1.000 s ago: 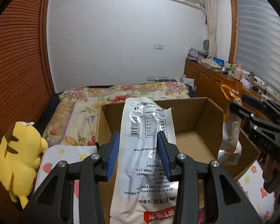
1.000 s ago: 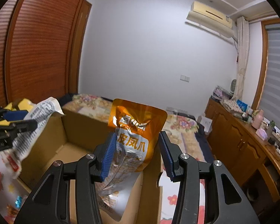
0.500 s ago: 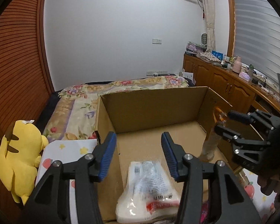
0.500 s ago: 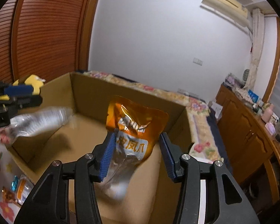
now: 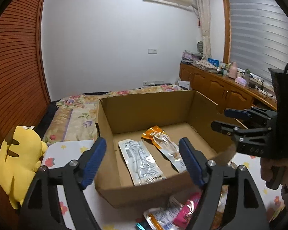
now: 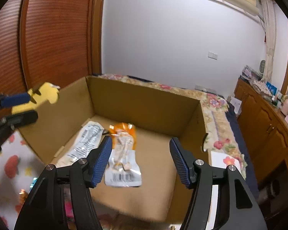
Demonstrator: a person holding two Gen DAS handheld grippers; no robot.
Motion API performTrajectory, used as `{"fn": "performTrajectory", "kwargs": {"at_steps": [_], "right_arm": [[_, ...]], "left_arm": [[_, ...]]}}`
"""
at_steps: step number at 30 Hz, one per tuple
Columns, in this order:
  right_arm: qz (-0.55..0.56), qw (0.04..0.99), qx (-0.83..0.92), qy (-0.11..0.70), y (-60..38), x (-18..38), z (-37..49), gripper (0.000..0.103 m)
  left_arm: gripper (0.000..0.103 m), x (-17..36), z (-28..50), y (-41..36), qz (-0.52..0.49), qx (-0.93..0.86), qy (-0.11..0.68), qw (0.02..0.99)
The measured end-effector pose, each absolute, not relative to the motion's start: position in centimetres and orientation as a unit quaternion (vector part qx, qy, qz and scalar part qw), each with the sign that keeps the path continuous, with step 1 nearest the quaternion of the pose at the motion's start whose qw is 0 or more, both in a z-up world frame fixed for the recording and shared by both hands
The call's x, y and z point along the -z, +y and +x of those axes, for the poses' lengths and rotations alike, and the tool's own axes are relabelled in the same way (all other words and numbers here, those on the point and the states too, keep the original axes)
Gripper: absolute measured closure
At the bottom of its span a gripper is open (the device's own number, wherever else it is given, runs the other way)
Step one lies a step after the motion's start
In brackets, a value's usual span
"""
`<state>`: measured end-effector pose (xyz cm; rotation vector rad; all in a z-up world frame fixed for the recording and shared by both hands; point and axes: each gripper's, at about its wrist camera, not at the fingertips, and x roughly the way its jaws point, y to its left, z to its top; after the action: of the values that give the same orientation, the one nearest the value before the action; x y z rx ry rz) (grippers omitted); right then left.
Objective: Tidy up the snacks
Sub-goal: 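Withdraw both open tools from the box back toward the remaining snacks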
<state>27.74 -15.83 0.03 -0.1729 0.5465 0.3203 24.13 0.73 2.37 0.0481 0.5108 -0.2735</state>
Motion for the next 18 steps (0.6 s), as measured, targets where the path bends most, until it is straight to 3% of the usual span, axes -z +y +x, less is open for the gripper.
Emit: {"fn": "performTrajectory", "kwargs": {"at_steps": [3, 6, 18], "right_arm": [[-0.074, 0.949, -0.170, 0.256, -16.5, -0.7, 25.6, 0.040], [-0.065, 0.948, -0.187, 0.249, -17.2, -0.9, 23.3, 0.040], [-0.060, 0.930, -0.226, 0.285, -16.6, 2.5, 18.7, 0.040]], "left_arm": [[0.022, -2.1, 22.7, 0.5, 0.028, 0.140, 0.250, 0.958], [0.013, -1.5, 21.2, 0.2, 0.029, 0.144, 0.248, 0.958], [0.013, 2.6, 17.7, 0.4, 0.017, 0.163, 0.288, 0.943]]}}
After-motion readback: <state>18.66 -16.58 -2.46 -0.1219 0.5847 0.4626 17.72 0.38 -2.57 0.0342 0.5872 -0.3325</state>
